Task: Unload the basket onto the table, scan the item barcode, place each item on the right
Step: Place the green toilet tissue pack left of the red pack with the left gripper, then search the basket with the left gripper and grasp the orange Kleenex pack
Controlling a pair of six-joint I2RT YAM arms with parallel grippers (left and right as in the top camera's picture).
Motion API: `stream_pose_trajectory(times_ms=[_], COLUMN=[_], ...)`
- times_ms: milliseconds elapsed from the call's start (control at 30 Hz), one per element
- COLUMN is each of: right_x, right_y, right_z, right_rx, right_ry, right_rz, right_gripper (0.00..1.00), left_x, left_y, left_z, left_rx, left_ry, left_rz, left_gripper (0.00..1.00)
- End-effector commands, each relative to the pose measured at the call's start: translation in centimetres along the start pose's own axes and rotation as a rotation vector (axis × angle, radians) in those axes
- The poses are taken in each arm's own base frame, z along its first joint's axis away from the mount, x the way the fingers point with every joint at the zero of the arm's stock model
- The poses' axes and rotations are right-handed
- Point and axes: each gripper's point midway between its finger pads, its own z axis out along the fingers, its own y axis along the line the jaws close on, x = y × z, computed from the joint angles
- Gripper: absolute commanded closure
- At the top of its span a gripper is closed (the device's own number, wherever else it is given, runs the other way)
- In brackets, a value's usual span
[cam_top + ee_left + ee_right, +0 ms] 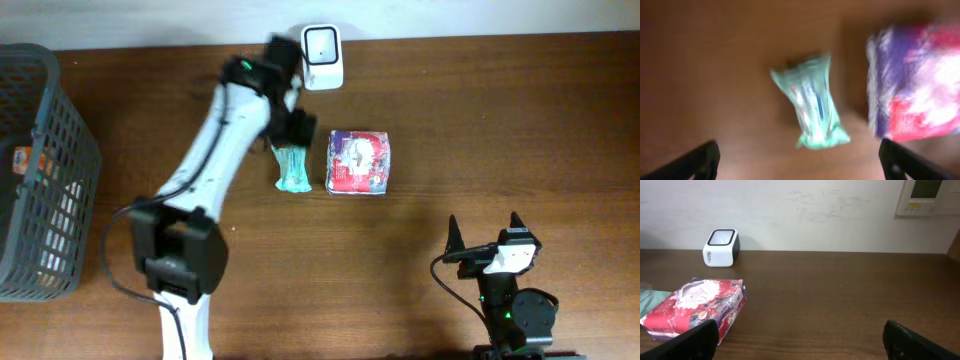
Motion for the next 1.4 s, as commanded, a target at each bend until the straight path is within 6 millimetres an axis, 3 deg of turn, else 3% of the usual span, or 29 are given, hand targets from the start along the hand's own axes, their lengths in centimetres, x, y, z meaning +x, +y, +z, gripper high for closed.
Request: stream_pose_trajectory(times_ms=[0, 33, 67, 100, 167, 233, 267, 300, 400, 467, 533, 600, 633, 667, 733, 833, 867, 900, 967, 1100, 1200, 1300, 1367], right_x=[0.3, 0.3, 0.3, 0.3, 0.3, 0.3, 0.3, 0.3, 0.3, 0.3, 0.3, 0.3, 0.3, 0.3, 0.3, 0.3, 0.3, 0.3, 0.3, 0.3, 0.3, 0.3, 0.3], right_y=[0.1, 0.1, 0.1, 0.1, 0.1, 0.1, 0.1, 0.1, 0.1, 0.1, 0.1, 0.1, 0.1, 0.1, 0.1, 0.1, 0.1, 0.1, 0.1, 0.1, 0.1, 0.1, 0.1], right_z=[0.0, 0.0, 0.0, 0.0, 0.0, 0.0, 0.0, 0.0, 0.0, 0.0, 0.0, 0.0, 0.0, 0.0, 0.0, 0.0, 0.0, 0.0, 0.0, 0.0, 0.0, 0.0, 0.0], right_rx=[-0.001, -0.001, -0.001, -0.001, -0.001, -0.001, -0.001, -0.001, -0.001, -0.001, -0.001, -0.001, -0.001, -0.001, -0.001, -0.001, -0.001, -0.001, -0.001, -0.001, -0.001, -0.001, -0.001], right_ry=[0.005, 0.005, 0.005, 0.005, 0.005, 0.005, 0.005, 0.005, 0.005, 0.005, 0.005, 0.005, 0.005, 0.005, 0.005, 0.005, 0.005, 0.005, 0.005, 0.005, 0.005, 0.005, 0.005], right_rz=[-0.003, -0.003, -0.003, -0.003, -0.003, -0.003, -0.003, -0.003, -0.003, -0.003, -0.003, -0.003, -0.003, -0.003, -0.003, -0.003, -0.003, -0.003, -0.003, -0.003, -0.003, -0.003, -0.003], right_gripper=[0.01, 0.01, 0.01, 0.01, 0.01, 0.01, 0.01, 0.01, 0.01, 0.01, 0.01, 0.01, 0.01, 0.01, 0.01, 0.01, 0.02, 0.01, 0.01, 0.01, 0.01, 0.01, 0.01], left_x=[-6.1, -7.0, -7.1, -6.8, -4.3, -0.6, 0.7, 3.0, 9.3, 11.2, 12.9, 13.3, 13.4, 13.8, 14.1, 13.3, 13.0, 12.8, 12.1, 11.6, 11.9, 12.5, 12.5], left_y=[6.0, 9.1, 11.4, 16.3, 25.2, 31.7, 33.7, 37.0, 44.2, 46.5, 48.5, 49.2, 49.3, 49.7, 49.9, 49.5, 49.0, 49.0, 49.1, 49.3, 49.2, 48.9, 48.9], left_z=[-11.2, -14.9, -17.1, -20.4, -23.0, -23.0, -22.7, -22.2, -19.2, -17.2, -14.3, -10.7, -9.3, -7.4, -4.5, -0.1, 1.5, 2.5, 3.7, 4.1, 5.3, 7.3, 7.4], left_rx=[-0.03, -0.054, -0.075, -0.133, -0.259, -0.317, -0.342, -0.384, -0.469, -0.487, -0.481, -0.401, -0.382, -0.375, -0.365, -0.263, -0.205, -0.183, -0.145, -0.136, -0.13, -0.12, -0.12], left_ry=[-0.309, -0.412, -0.468, -0.558, -0.634, -0.62, -0.606, -0.575, -0.45, -0.396, -0.327, -0.264, -0.238, -0.198, -0.142, -0.096, -0.078, -0.074, -0.085, -0.098, -0.074, -0.026, -0.023], left_rz=[-0.12, -0.24, -0.329, -0.477, -0.75, -1.0, -1.047, -1.12, -1.297, -1.353, -1.397, -1.421, -1.426, -1.432, -1.435, -1.435, -1.437, -1.438, -1.392, -1.301, -1.305, -1.245, -1.235], left_gripper=[0.01, 0.01, 0.01, 0.01, 0.01, 0.01, 0.01, 0.01, 0.01, 0.01, 0.06, 0.12, 0.25, 0.29, 0.19, 0.2, 0.13, 0.12, 0.12, 0.15, 0.33, 0.32, 0.4])
